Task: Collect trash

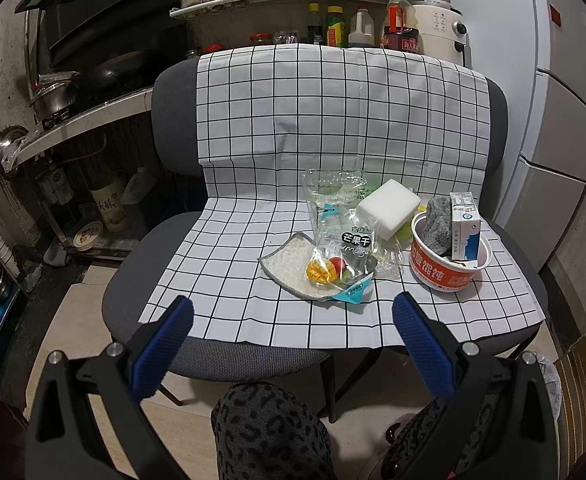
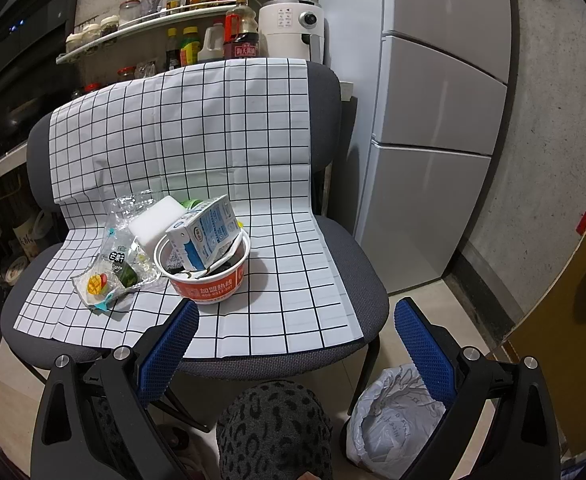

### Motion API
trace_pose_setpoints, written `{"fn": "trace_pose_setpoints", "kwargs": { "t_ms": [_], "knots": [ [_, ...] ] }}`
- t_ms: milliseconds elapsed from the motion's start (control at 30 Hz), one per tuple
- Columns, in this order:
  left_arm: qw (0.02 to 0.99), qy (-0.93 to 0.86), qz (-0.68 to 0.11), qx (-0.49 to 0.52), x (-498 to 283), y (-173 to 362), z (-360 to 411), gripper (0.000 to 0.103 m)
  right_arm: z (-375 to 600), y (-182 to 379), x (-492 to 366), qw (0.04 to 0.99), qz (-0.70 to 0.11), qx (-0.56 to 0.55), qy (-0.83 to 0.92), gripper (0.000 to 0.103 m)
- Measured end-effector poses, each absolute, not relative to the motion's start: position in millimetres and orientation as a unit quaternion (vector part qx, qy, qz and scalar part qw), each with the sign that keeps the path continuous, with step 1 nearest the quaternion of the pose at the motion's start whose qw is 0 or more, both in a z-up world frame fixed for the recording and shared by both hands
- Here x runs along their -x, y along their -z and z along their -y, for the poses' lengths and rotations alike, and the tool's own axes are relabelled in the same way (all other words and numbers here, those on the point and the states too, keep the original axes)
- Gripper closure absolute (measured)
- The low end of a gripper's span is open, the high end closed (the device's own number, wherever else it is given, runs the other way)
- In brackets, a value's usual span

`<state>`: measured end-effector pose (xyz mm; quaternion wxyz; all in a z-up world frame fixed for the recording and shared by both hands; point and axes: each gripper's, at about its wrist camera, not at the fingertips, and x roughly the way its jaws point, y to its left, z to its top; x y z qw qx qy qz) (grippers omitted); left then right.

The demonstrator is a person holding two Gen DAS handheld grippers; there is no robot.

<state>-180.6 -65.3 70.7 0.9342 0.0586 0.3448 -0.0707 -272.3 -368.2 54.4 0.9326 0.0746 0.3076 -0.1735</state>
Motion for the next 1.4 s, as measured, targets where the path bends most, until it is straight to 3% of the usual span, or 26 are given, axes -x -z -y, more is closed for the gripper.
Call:
{"fn": "trace_pose_setpoints", "kwargs": {
  "t_ms": [567, 667, 933, 1267, 1367, 1400],
  "knots": [
    [0.913, 0.080, -0.394, -0.063, 153.4, -23.3, 75.5, 0.006, 381.1, -15.2, 240.5, 0.944, -0.287, -0.119, 0.111, 0.006],
    [0.912, 0.081, -0.396, -0.066, 146.8, -15.9, 79.9, 0.006, 384.4, -7.5, 226.8, 0.934, -0.315, -0.143, 0.089, 0.006],
    [0.907, 0.065, -0.410, -0.076, 117.6, 4.8, 87.6, 0.006, 350.1, 2.8, 164.2, 0.938, -0.333, -0.075, 0.054, 0.007],
    [0.894, 0.064, -0.443, -0.018, 89.2, 22.4, 66.4, 0.006, 299.8, 21.7, 83.0, 0.938, -0.336, 0.024, 0.075, 0.012],
    [0.890, 0.075, -0.450, -0.012, 88.9, 28.2, 64.5, 0.006, 298.7, 24.1, 71.0, 0.936, -0.336, 0.029, 0.103, 0.019],
    [0.889, 0.078, -0.450, -0.011, 89.6, 29.5, 64.2, 0.006, 299.7, 23.7, 68.9, 0.935, -0.335, 0.027, 0.111, 0.035]
  ]
}}
